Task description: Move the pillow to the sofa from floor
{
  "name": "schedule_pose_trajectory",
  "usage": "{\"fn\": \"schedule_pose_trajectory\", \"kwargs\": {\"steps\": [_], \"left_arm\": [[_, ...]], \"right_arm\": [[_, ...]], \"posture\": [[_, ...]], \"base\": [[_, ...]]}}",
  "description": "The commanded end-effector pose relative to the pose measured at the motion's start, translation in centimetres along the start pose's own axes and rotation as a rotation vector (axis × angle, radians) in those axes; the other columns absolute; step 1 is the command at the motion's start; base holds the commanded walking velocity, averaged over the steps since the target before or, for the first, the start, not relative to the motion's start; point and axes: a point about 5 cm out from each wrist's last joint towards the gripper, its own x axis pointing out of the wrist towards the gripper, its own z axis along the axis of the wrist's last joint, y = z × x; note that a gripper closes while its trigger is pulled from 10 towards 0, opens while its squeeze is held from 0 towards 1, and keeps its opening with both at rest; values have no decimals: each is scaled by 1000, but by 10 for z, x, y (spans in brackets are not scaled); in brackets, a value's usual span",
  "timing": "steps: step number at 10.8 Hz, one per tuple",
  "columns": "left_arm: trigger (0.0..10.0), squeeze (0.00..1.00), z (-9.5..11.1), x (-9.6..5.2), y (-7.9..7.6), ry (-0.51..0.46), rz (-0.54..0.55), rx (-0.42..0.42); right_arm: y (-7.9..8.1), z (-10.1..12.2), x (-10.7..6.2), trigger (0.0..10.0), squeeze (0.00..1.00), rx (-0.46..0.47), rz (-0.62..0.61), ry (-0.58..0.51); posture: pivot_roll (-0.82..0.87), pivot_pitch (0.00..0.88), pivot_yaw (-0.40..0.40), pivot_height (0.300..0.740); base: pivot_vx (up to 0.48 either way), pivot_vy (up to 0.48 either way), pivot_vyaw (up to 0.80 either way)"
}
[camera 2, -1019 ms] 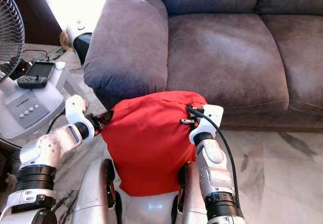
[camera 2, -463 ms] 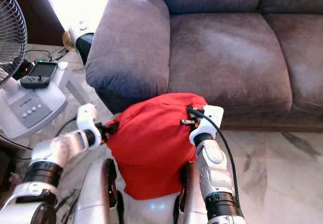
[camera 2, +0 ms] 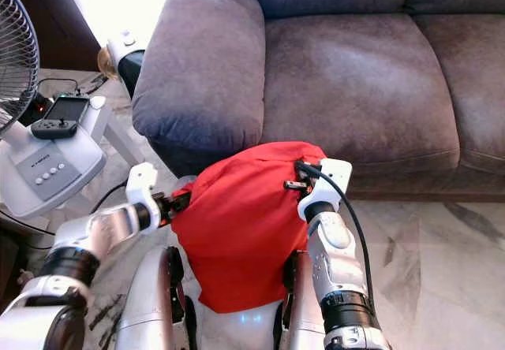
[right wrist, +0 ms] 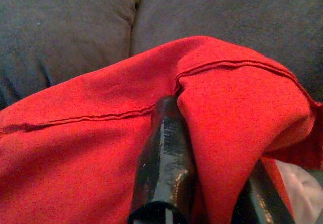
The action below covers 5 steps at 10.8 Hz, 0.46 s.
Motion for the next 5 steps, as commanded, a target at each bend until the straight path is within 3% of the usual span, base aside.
{"fn": "schedule_pose_trajectory", "kwargs": {"steps": [1, 2, 5], "left_arm": [[3255, 0, -29, 4, 0, 111, -19, -15], [0, 0, -33, 4, 1, 123, -10, -5], [0, 0, -28, 6, 2, 103, -14, -6]], "right_arm": [[2, 26, 7, 10000, 0, -20, 20, -115], [1, 26, 7, 10000, 0, -23, 19, -113], [0, 26, 7, 10000, 0, -27, 18, -109]], "posture": [[47, 240, 1, 572], [43, 237, 1, 572], [34, 238, -6, 572]], "base": [[0, 0, 0], [0, 0, 0], [0, 0, 0]]}}
